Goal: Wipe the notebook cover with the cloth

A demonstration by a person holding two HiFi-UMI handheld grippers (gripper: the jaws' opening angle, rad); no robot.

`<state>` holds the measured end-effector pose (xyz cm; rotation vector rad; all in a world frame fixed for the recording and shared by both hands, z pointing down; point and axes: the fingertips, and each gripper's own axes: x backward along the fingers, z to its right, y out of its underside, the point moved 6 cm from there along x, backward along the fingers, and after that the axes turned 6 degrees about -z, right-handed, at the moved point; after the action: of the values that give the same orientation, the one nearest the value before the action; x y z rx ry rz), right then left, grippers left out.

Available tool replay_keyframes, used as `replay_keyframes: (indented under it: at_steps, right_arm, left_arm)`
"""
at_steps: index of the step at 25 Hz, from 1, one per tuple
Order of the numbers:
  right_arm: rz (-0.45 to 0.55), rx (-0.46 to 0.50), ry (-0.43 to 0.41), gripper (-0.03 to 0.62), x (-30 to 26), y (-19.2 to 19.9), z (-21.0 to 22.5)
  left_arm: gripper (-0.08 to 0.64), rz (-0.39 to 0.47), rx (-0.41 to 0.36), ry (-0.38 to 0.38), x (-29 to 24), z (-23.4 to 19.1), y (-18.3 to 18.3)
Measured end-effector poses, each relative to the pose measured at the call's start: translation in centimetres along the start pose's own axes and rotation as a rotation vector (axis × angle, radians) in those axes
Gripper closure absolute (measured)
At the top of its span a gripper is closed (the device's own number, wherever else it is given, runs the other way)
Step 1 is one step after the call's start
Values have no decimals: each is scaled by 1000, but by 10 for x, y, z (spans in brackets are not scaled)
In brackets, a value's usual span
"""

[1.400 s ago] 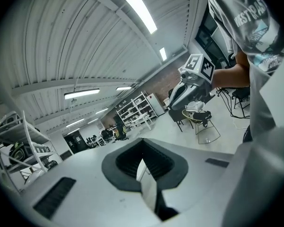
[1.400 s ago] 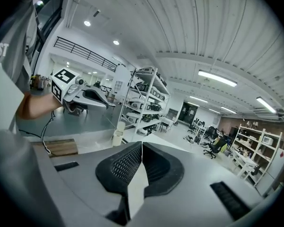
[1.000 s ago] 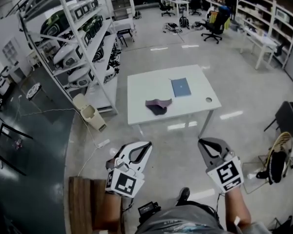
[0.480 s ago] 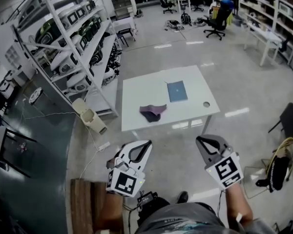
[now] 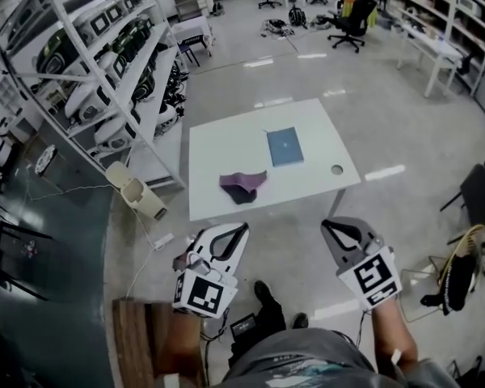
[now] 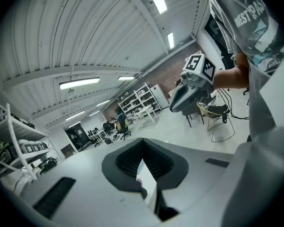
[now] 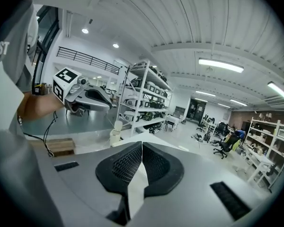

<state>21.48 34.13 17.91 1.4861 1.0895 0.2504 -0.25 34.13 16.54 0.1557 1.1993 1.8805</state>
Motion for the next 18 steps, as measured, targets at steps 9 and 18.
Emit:
replay_keyframes:
  at_steps: [9,18]
  right_arm:
    - [-39,-14,26,561,-74,-20,37]
    - [-58,-33,26,561,-172,-53,63]
  left_arm:
    - [558,28,13,28,-56,-73,33]
    - [558,35,12,56,-100,-157,74]
